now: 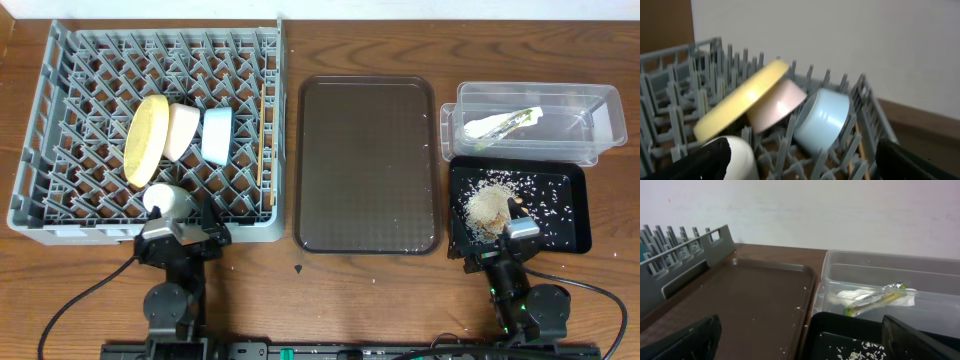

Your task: Sort waste into correct bins and load items into the dishwasher

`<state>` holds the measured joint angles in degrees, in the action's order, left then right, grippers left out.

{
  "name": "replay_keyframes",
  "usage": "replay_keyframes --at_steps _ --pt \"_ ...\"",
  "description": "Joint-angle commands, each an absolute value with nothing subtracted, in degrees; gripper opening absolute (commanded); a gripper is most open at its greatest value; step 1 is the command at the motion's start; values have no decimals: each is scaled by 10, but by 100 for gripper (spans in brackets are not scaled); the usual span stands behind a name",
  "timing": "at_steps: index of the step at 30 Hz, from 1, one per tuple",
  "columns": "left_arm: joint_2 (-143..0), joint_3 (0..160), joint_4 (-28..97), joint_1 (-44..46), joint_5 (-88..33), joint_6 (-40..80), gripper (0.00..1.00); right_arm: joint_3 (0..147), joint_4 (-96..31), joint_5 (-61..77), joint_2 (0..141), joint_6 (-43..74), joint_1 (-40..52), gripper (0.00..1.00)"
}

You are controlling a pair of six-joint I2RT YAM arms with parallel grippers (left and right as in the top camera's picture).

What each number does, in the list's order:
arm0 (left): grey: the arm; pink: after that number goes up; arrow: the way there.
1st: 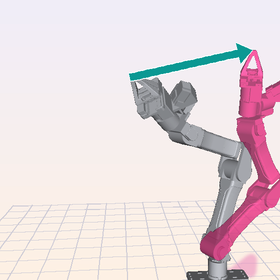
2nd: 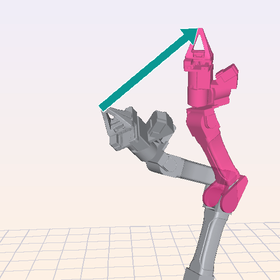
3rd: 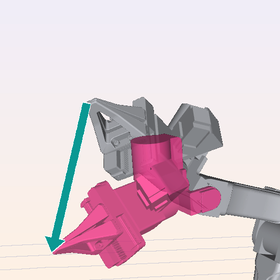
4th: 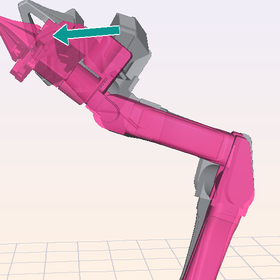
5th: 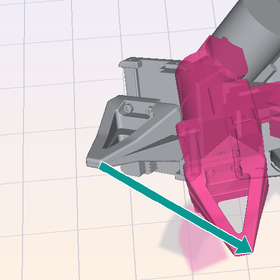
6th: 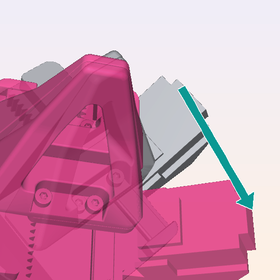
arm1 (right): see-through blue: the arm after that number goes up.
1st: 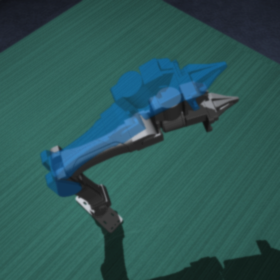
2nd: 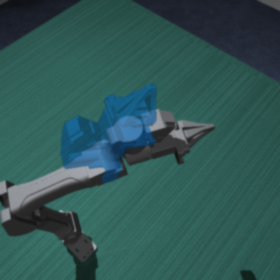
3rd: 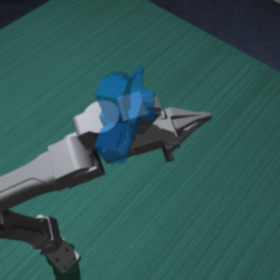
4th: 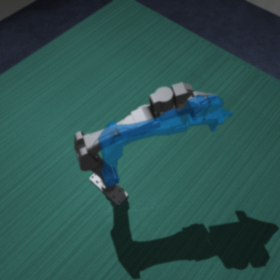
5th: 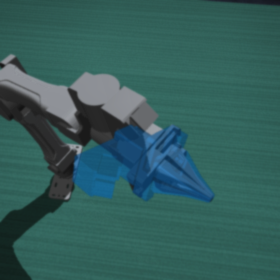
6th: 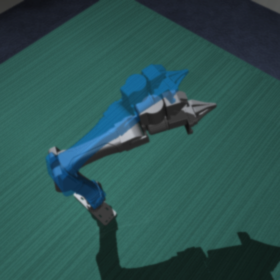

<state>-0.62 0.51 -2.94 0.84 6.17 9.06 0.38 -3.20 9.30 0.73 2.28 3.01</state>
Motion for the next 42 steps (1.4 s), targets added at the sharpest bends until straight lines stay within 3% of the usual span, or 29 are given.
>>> replay_keyframes --at_steps 1,12,42 --pt "-1 2 -33 6 67 93 93 3 -35 90 5 16 26 99" --pt "-4 2 36 6 66 93 93 3 -35 90 5 16 26 99" --pt "-2 2 36 6 67 93 93 3 -35 90 5 16 26 99"
